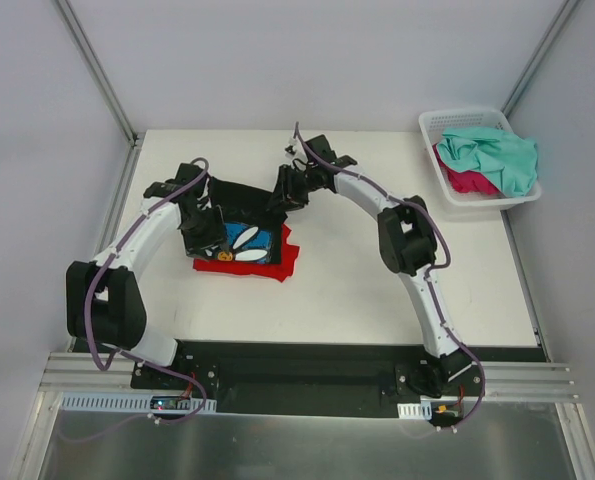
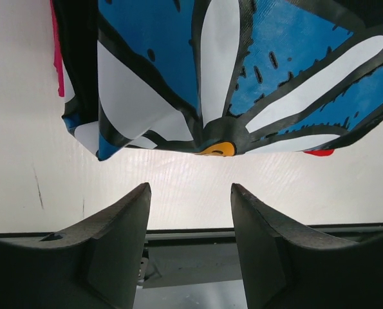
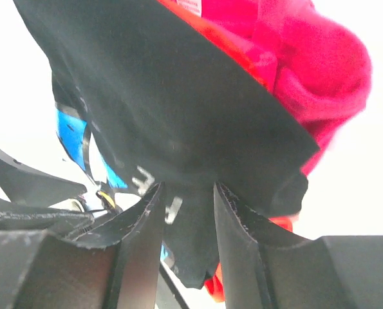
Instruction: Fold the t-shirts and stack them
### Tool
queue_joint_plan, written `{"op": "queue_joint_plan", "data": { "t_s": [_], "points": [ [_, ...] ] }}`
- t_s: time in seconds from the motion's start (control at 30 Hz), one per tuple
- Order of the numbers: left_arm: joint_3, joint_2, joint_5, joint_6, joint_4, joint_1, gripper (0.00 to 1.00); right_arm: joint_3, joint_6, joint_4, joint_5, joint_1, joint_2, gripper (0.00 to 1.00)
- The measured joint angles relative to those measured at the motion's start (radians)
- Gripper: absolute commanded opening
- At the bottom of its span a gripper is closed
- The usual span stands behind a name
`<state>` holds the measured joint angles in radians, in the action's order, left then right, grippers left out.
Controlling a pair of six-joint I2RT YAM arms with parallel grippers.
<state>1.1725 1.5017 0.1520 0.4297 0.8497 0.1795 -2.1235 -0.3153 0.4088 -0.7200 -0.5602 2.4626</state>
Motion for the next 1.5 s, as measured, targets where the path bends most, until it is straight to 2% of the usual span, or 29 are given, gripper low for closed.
{"op": "queue_joint_plan", "data": {
  "t_s": [0.2, 0.33, 0.43, 0.47, 0.6, 0.7, 0.83, 1.13, 1.5],
  "points": [
    [0.003, -0.078, -0.034, 0.006, -0.010, -0.005, 0.49, 0.109, 0.039, 0.072, 0.015, 0.007, -0.151, 0.44],
    [0.040, -0.108, -0.035, 0.006, -0.024, -0.037, 0.45, 0.223, 0.064, 0.106, 0.032, 0.002, -0.359, 0.45],
    [0.074, -0.089, -0.048, 0.009, -0.059, -0.044, 0.45, 0.267, 0.074, 0.105, 0.037, -0.011, -0.487, 0.46],
    [0.090, -0.076, -0.048, 0.009, -0.070, -0.043, 0.41, 0.296, 0.079, 0.102, 0.044, -0.019, -0.535, 0.46],
    [0.138, 0.026, -0.040, 0.011, -0.135, -0.043, 0.38, 0.401, 0.090, 0.109, 0.057, -0.057, -0.664, 0.46],
    [0.151, 0.135, -0.033, 0.012, -0.173, -0.043, 0.34, 0.454, 0.100, 0.117, 0.059, -0.075, -0.694, 0.46],
    [0.122, 0.202, -0.035, 0.015, -0.196, -0.043, 0.35, 0.521, 0.115, 0.136, 0.081, -0.071, -0.695, 0.46],
    [-0.005, 0.106, -0.052, 0.041, -0.241, -0.076, 0.38, 0.538, 0.129, 0.158, 0.097, -0.064, -0.695, 0.46],
    [0.012, -0.027, -0.055, 0.042, -0.198, -0.109, 0.39, 0.551, 0.144, 0.165, 0.107, -0.064, -0.695, 0.46]
  ]
}}
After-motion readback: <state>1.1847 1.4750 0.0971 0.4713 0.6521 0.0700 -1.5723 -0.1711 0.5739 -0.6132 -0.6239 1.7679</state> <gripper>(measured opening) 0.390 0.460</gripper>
